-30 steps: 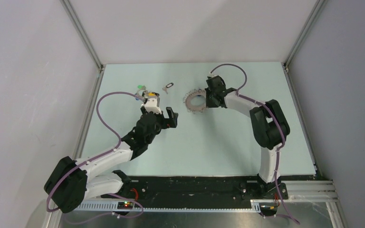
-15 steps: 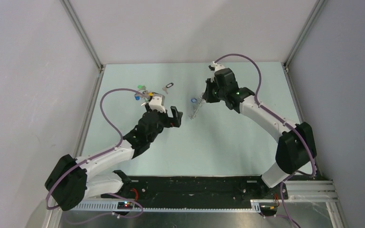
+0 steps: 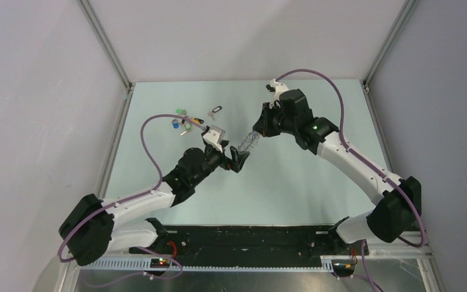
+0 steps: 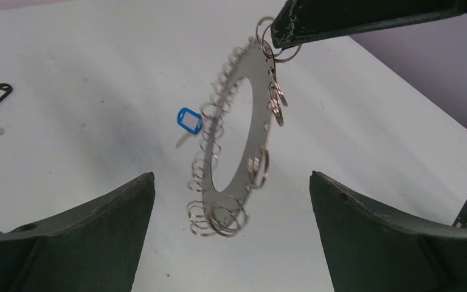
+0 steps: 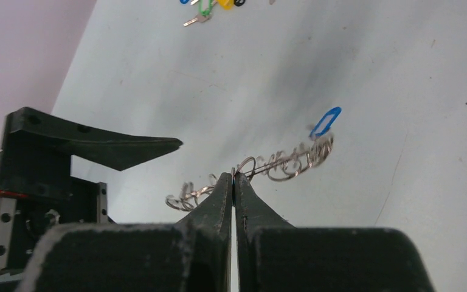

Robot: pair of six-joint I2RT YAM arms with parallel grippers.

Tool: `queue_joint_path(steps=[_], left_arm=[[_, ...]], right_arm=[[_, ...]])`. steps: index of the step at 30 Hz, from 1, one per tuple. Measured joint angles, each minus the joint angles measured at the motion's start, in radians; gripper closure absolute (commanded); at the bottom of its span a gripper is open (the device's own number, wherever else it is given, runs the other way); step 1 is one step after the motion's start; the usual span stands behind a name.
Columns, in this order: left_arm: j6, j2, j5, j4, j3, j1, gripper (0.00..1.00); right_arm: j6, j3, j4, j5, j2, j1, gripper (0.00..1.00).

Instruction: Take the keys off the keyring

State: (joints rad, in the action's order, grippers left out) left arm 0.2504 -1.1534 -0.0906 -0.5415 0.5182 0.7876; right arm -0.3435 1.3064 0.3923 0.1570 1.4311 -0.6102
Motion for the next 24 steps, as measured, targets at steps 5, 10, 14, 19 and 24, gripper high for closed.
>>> queue_joint_path(steps=[5, 10, 14, 19, 24], left_arm=[[-0.001, -0.035, 0.05, -0.017, 0.0, 0.002, 0.23], [-0.014, -0.055, 0.068, -0.013, 0.002, 0.002, 0.9], [-0.033, -0.055, 0.106, -0.01, 0.022, 0.015, 1.0], [-0.041, -0.055, 0.095, 0.027, 0.026, 0.006, 1.0], [-0.074, -0.053, 0.156, 0.043, 0.026, 0.005, 1.0]], right_arm=[[0.001, 0.0, 0.0, 0.013, -0.018, -0.033, 1.0], [0.001, 0.0, 0.0, 0.033, -0.037, -0.059, 1.0], [0.002, -0.001, -0.009, 0.035, -0.056, -0.068, 0.68], [0.033, -0.005, 0.037, 0.023, -0.114, -0.061, 0.38], [0.095, -0.113, 0.034, 0.007, -0.279, -0.008, 0.35]])
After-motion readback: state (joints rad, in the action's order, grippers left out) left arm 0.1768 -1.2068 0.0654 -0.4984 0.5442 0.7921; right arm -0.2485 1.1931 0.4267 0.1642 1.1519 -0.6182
